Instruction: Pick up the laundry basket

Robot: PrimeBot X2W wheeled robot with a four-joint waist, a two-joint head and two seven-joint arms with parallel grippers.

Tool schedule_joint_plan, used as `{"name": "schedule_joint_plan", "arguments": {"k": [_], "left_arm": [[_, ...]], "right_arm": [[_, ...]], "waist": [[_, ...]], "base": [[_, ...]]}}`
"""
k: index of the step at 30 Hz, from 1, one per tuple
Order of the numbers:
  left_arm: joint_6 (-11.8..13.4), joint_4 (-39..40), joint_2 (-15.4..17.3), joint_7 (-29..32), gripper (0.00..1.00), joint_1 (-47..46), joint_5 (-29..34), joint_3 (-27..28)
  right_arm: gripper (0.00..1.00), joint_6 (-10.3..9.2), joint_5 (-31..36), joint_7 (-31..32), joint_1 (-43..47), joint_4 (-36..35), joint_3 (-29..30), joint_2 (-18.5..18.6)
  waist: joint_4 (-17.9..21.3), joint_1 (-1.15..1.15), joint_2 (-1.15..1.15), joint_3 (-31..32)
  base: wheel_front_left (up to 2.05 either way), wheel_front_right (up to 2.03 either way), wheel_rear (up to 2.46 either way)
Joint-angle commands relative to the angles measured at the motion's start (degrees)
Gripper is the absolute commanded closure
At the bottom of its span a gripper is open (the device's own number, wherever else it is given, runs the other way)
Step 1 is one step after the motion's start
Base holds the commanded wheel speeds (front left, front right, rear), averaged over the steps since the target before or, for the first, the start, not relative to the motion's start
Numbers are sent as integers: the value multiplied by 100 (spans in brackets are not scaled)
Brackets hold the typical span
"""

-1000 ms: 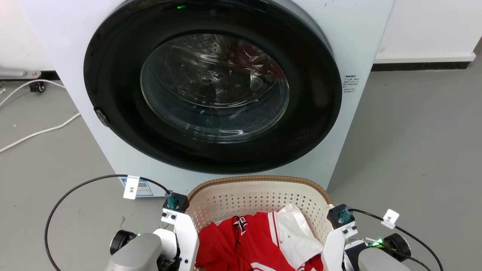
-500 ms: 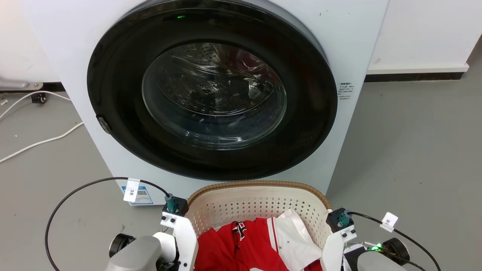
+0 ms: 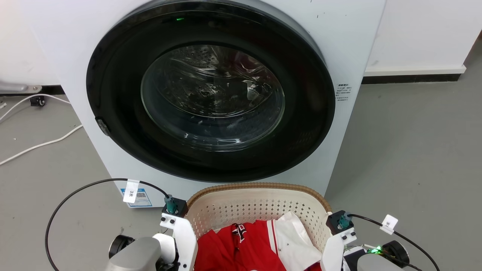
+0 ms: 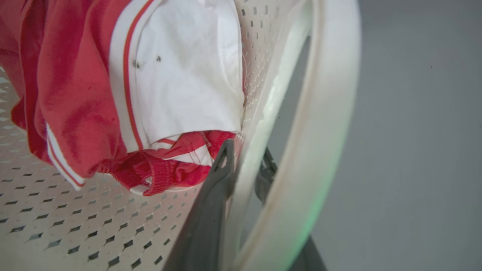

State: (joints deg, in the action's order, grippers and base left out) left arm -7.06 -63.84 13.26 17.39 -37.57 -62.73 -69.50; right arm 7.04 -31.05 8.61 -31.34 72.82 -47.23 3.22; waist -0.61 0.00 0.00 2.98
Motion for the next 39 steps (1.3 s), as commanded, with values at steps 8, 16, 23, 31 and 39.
{"name": "schedule_joint_plan", "arguments": {"k": [8, 16, 23, 31, 39], "left_arm": [[-65, 39, -32, -102, 100, -169, -100, -124], [-65, 30, -26, -131, 100, -168, -204, -208], [-65, 18, -32, -148, 100, -182, -273, -264], [-65, 23, -21, -150, 100, -169, -323, -310], [-65, 15, -27, -175, 100, -169, -347, -341]], "right_arm": [[100, 82, -101, -50, -9, 5, -194, -62], [100, 82, -222, -87, -28, 34, -284, -63], [100, 82, -294, -113, -19, 49, -360, -63], [100, 82, -383, -119, -4, 63, -441, -63], [100, 82, -461, -133, -9, 73, -515, -63]], "waist": [[28, 0, 0, -14], [43, 0, 0, -7], [55, 0, 0, 0], [69, 0, 0, 3], [66, 0, 0, -8]], "base": [[0, 0, 0], [0, 0, 0], [0, 0, 0], [0, 0, 0], [0, 0, 0]]}}
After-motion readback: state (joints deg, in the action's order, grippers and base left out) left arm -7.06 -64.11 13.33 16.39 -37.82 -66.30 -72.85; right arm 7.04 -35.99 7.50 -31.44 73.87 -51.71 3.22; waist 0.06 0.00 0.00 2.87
